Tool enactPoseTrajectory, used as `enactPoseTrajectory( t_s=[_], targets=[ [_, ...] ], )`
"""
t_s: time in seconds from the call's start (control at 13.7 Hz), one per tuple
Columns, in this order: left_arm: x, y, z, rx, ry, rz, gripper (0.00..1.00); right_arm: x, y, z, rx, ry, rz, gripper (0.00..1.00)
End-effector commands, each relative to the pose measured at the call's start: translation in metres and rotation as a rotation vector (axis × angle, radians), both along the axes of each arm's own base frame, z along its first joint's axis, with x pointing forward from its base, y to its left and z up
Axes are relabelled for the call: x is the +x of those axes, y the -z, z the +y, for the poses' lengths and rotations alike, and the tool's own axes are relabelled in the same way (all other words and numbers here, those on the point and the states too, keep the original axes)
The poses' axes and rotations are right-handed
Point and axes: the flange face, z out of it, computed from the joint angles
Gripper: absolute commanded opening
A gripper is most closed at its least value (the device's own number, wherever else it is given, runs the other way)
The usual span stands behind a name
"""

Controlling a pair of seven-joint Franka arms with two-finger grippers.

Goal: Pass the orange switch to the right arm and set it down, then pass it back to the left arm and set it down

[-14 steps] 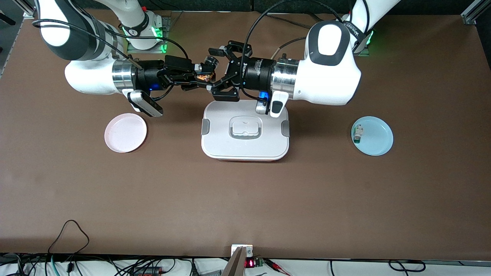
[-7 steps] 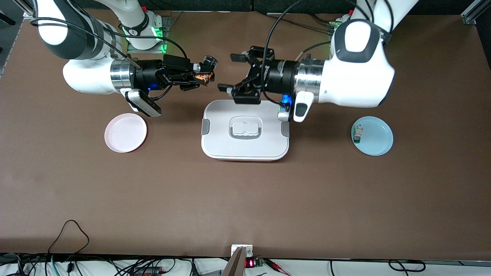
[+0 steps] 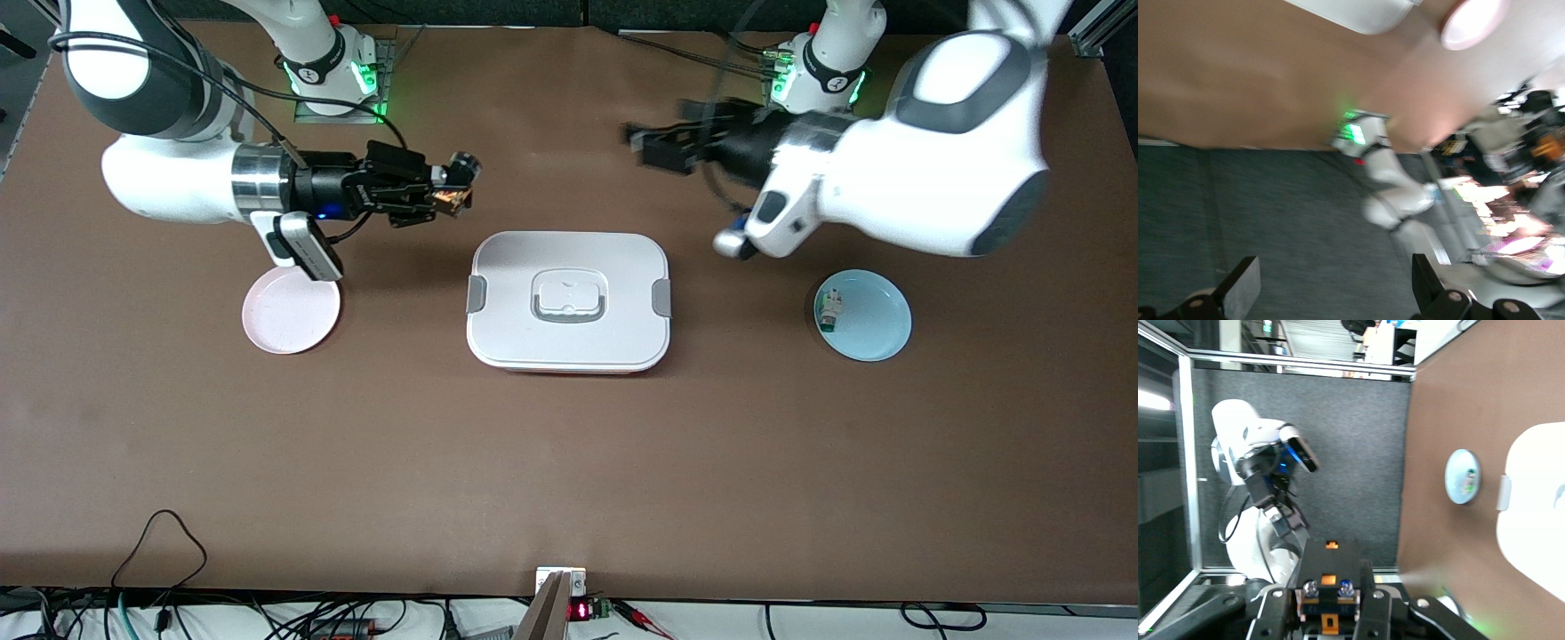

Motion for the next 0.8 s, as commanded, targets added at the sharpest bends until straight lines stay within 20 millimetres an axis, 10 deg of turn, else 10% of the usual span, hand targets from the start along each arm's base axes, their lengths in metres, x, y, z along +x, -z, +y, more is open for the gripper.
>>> enactPoseTrajectory(
  t_s=[0.0,0.73],
  targets=[
    [-0.005,-0.007,0.051,0.082,0.182,-0.139,1.0,0.001,-0.005,-0.023,-0.127,-0.077,-0.065,0.16],
    [0.006,-0.014,0.155,0.31,0.397,-0.442,1.0,-0.001,0.067,-0.157,-0.744,-0.569,-0.373,0.15]
  ],
)
